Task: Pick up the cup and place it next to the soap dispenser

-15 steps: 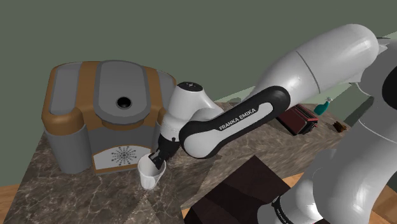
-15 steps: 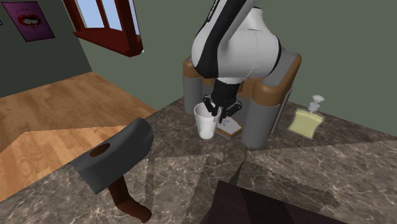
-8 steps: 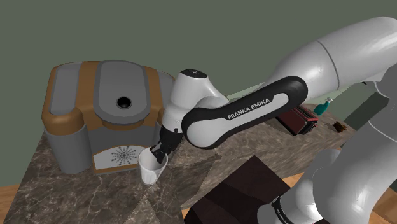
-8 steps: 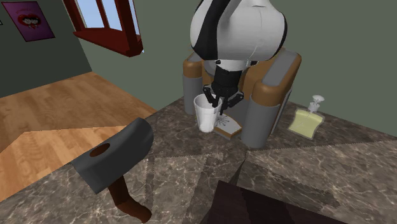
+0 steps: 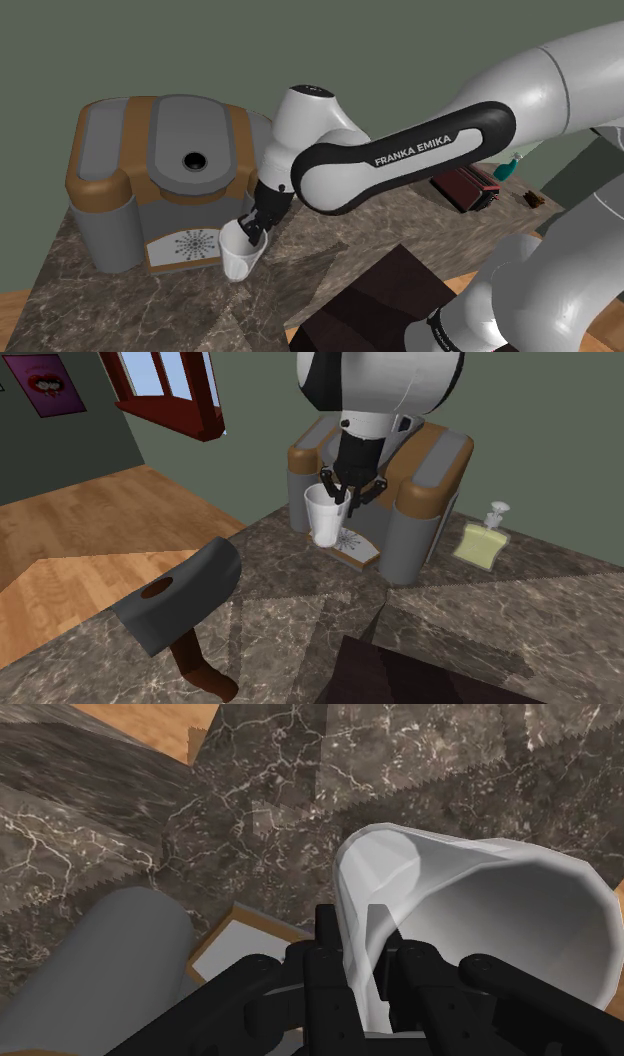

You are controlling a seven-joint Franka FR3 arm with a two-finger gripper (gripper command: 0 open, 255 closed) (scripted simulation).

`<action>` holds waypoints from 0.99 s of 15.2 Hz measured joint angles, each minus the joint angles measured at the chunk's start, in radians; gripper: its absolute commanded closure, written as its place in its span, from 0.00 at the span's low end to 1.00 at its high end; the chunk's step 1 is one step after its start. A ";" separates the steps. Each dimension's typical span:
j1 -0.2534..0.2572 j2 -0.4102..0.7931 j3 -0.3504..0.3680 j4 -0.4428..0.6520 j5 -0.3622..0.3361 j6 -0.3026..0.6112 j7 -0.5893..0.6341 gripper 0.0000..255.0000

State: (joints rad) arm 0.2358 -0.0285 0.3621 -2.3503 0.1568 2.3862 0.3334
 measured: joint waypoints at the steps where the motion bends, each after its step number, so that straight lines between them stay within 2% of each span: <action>1: 0.000 -0.009 0.000 0.003 0.003 -0.011 -0.001 1.00; 15: -0.003 -0.111 -0.012 0.092 0.023 -0.199 -0.006 1.00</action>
State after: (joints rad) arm 0.2325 -0.1394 0.3497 -2.2587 0.1793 2.1872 0.3272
